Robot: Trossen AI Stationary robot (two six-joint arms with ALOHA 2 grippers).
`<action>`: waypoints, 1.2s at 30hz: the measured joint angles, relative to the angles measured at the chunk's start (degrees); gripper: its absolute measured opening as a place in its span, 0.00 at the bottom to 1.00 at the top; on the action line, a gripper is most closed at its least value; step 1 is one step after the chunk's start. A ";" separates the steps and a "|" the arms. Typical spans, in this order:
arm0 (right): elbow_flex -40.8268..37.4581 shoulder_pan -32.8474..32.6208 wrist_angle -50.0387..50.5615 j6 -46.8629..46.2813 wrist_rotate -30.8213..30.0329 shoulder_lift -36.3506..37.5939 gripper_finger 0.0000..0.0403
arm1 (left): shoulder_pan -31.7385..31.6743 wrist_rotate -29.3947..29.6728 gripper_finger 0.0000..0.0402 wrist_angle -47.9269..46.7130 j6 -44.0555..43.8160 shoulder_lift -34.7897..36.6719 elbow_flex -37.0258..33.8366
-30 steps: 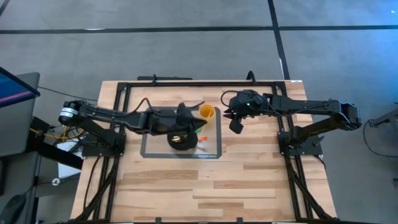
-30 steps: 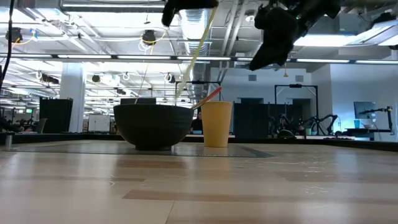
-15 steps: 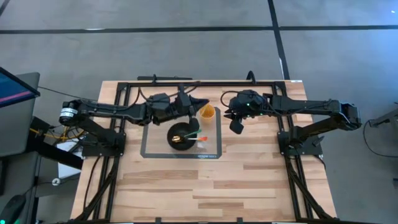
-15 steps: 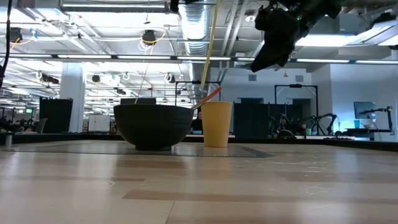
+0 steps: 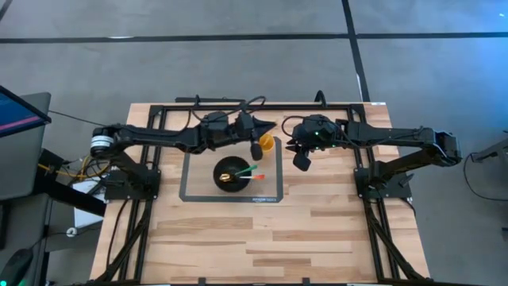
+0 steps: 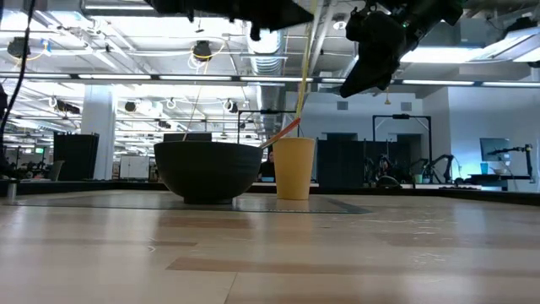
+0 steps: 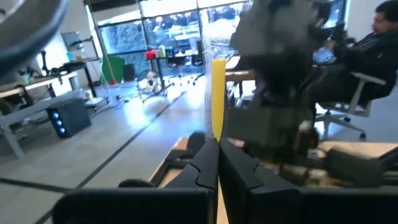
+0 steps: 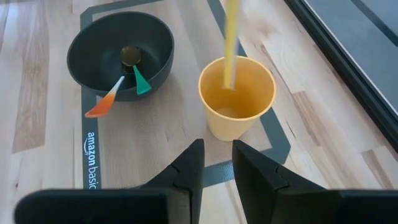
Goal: Pick & Place Utensil
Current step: Put the yellow straw into the yellow cup on the transparent mat
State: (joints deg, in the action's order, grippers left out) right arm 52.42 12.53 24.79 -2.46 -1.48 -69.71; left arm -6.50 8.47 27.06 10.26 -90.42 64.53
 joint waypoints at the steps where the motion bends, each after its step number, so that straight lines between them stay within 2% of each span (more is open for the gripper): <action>1: 0.00 0.00 -0.02 0.00 0.00 0.00 0.19 | -0.37 0.00 0.01 0.67 0.01 -0.93 0.00; 15: 0.00 0.00 0.04 0.00 0.00 0.00 0.19 | -1.49 0.13 0.02 1.36 -2.44 -7.73 -0.01; 21: 0.00 0.00 0.04 0.00 0.00 0.00 0.19 | -1.49 2.92 0.04 -0.98 -3.67 -8.08 -0.02; 26: 0.00 0.00 0.03 0.00 0.00 0.00 0.19 | -1.49 5.33 0.08 -3.13 -3.72 -8.06 -0.02; 36: 0.00 0.00 0.03 0.00 0.00 0.00 0.19 | -1.49 5.44 0.19 -5.53 -5.98 -8.06 -0.04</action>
State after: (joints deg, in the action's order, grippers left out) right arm 52.42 12.53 24.82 -2.46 -1.48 -69.71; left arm -7.99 13.91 21.53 4.28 -98.48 64.49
